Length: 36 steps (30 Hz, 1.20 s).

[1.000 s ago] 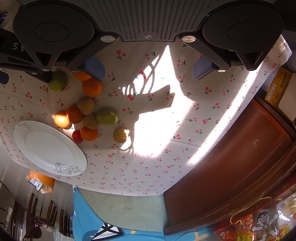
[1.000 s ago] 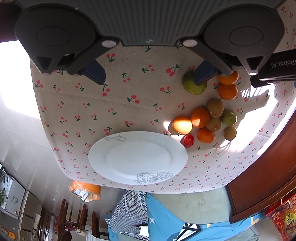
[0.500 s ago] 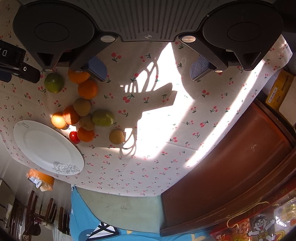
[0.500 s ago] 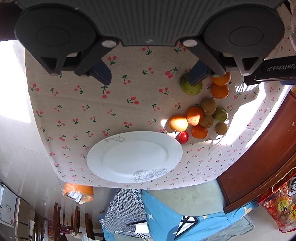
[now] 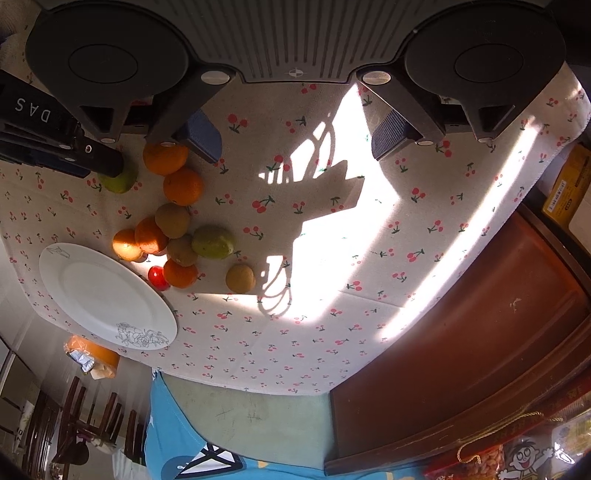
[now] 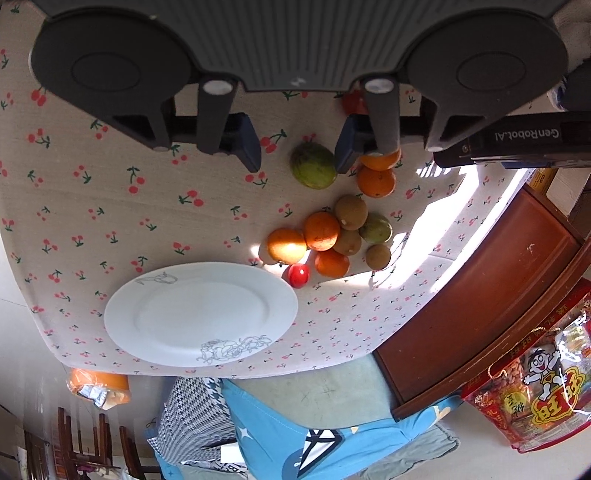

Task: Organize fruits
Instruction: 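Close the right gripper on the green lime, then carry the lime onto the white plate with the right gripper while the left gripper grasps an orange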

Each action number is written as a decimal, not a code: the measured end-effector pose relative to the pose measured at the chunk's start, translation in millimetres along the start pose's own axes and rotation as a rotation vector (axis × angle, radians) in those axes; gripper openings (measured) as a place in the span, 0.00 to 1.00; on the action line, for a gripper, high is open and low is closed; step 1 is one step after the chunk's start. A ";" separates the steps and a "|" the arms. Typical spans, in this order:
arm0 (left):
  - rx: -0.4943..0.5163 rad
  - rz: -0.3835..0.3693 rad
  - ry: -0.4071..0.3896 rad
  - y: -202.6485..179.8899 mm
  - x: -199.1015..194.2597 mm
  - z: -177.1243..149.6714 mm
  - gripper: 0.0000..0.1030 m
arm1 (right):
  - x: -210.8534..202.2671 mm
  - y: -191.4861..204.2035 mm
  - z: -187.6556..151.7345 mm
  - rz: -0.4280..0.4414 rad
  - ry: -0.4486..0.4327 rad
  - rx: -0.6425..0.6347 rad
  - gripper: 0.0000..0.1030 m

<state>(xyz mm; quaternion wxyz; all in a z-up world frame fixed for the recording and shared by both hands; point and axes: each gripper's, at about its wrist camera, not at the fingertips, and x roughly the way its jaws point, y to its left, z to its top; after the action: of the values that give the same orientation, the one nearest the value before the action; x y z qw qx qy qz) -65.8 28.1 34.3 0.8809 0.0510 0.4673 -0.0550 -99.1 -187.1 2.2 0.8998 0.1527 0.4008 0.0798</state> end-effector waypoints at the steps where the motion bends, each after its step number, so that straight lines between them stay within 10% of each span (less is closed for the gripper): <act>1: 0.001 -0.003 0.001 0.1 0.5 -0.4 0.84 | 1.4 1.1 -0.4 0.002 -0.001 -0.005 0.40; 36: 0.034 -0.275 0.019 -51.5 15.7 -7.1 0.42 | -2.0 -28.6 5.7 -0.091 -0.059 0.103 0.29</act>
<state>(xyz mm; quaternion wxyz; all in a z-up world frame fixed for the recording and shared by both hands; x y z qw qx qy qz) -70.3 -22.5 15.3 0.8597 0.0017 0.4770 -0.1826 -95.6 -215.8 -2.4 0.9049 0.1829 0.3841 0.0136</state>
